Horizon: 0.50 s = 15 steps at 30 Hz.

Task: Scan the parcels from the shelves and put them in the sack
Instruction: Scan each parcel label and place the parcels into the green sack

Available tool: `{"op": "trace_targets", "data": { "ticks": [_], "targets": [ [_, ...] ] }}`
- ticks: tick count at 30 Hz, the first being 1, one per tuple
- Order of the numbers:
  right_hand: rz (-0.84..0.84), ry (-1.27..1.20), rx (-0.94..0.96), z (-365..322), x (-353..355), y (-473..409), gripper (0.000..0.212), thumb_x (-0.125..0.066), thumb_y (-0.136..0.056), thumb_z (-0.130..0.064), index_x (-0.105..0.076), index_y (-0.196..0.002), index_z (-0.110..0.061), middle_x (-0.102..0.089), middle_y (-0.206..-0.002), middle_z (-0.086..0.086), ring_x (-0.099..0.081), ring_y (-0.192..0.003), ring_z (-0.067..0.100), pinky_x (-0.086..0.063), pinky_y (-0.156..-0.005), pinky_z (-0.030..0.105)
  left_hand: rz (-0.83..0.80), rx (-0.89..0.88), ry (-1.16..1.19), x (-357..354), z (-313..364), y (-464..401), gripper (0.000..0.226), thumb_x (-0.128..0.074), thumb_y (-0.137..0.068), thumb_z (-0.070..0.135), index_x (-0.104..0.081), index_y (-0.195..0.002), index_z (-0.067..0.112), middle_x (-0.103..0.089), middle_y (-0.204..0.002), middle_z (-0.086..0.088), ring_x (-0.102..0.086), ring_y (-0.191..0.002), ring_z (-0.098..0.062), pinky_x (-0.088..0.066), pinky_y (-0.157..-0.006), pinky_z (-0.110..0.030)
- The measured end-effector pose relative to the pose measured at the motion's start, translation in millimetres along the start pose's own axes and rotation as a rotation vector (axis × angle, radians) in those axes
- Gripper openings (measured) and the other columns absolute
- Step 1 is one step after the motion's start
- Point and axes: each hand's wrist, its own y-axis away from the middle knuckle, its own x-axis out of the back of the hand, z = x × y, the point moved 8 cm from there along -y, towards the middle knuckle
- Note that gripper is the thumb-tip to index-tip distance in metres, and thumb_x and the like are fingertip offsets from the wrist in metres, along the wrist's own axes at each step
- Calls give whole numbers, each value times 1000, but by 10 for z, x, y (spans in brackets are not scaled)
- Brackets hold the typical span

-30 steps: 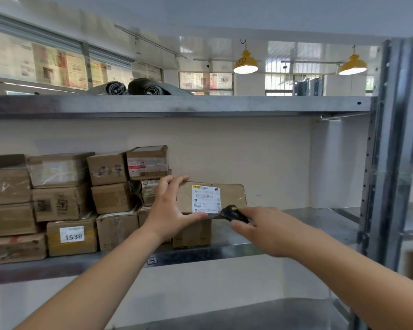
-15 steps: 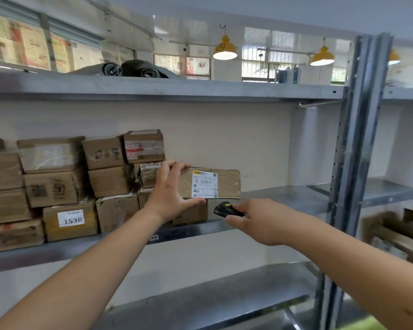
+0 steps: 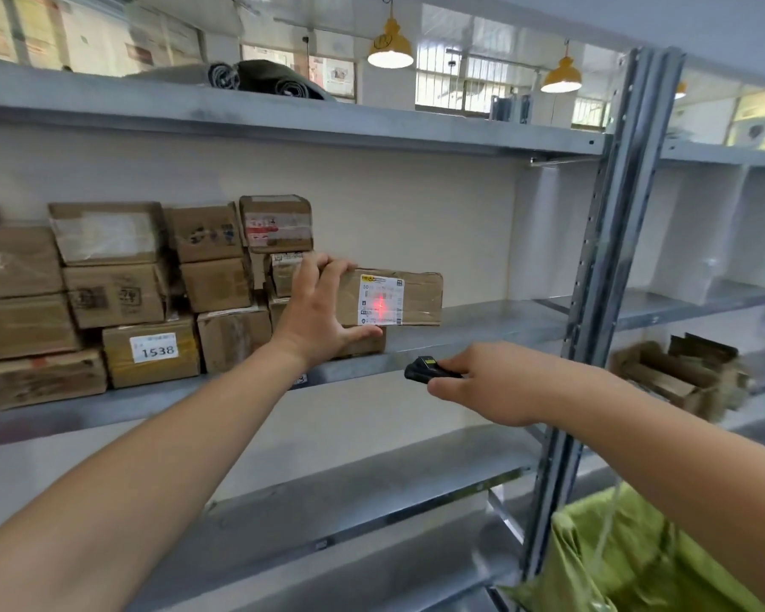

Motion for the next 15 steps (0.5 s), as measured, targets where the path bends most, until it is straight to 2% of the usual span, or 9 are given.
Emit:
{"op": "trace_targets", "data": {
  "ticks": [5, 7, 15],
  "targets": [
    [11, 16, -26, -88, -27, 305, 44, -42, -99, -67, -68, -113, -34, -68, -77, 1, -63, -68, 19, -45, -61, 34, -29, -30, 32, 78, 127, 205, 99, -100, -59, 47, -55, -138, 7, -43, -136, -15, -43, -126, -32, -38, -114, -40],
    [11, 22, -37, -118, -46, 419, 44, -42, -99, -67, -68, -112, -34, -68, -78, 1, -63, -69, 19, -45, -61, 34, -31, -36, 38, 103, 172, 281, 99, -100, -59, 48, -55, -138, 8, -44, -136, -15, -43, -125, -31, -37, -113, -39],
    [57, -11, -129, -39, -241, 829, 45, -45, -100, -64, -68, -119, -30, -68, -75, -1, -62, -62, 15, -43, -52, 28, -36, -21, 158, 118, 460, 668, 99, -94, -63, 58, -52, -141, 13, -39, -141, -9, -35, -130, -16, -32, -112, -33]
  ]
}}
